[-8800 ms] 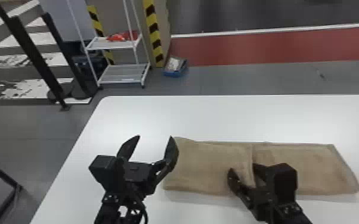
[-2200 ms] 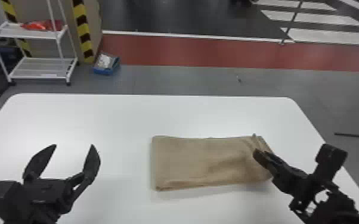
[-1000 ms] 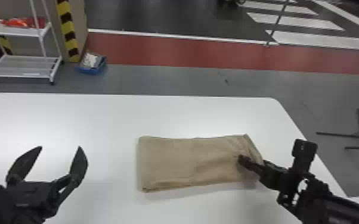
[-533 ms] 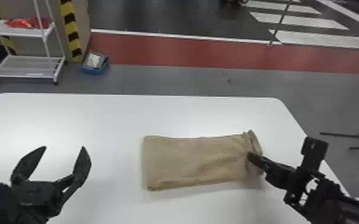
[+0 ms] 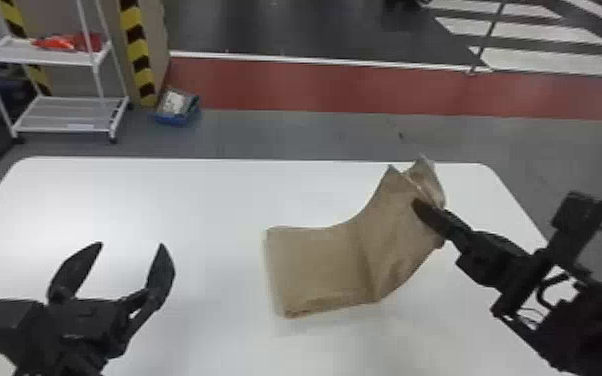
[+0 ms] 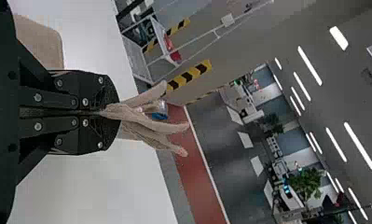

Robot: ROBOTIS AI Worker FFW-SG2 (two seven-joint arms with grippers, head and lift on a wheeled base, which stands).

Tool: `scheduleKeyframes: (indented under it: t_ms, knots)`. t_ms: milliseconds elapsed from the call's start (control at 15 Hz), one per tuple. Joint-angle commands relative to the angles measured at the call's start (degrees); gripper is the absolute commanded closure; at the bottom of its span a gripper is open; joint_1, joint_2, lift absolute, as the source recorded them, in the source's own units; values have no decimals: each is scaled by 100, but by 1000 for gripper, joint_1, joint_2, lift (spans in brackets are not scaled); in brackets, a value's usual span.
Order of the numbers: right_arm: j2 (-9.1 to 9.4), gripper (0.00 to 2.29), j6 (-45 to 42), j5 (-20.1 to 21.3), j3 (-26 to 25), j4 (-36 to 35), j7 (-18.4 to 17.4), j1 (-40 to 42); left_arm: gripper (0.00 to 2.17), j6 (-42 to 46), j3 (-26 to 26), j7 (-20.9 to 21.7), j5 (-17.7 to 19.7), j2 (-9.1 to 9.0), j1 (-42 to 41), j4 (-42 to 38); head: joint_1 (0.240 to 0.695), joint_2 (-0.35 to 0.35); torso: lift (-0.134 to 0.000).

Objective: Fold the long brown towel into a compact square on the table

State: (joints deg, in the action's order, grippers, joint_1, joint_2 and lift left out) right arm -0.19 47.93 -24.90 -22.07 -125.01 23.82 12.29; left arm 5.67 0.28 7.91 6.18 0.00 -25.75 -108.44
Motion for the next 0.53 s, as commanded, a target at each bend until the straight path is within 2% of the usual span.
scheduleKeyframes:
  t_ms: [0,133,267,333,400,467]
  knots:
    - [25,2013,-69,187,792,-173,-18,142,80,-18,-10,0,-20,0,0,-11,695,-84,-111]
    - [25,2013,-297,697,1592,3,-211,151,80,-36,-10,0,-20,0,-9,-28,695,-35,-111]
    - [25,2013,-596,1084,2155,310,-370,151,80,-36,8,0,-20,0,-9,-28,695,44,-111]
    - [25,1993,-684,1242,2348,442,-413,151,80,-36,8,0,-20,0,-18,-19,695,44,-111]
    - [25,1774,-684,1338,2436,521,-466,151,80,-36,16,0,-20,0,-18,-19,695,84,-111]
    - [25,1082,-684,1418,2533,574,-449,151,80,-36,25,0,-20,0,-9,-2,695,98,-111]
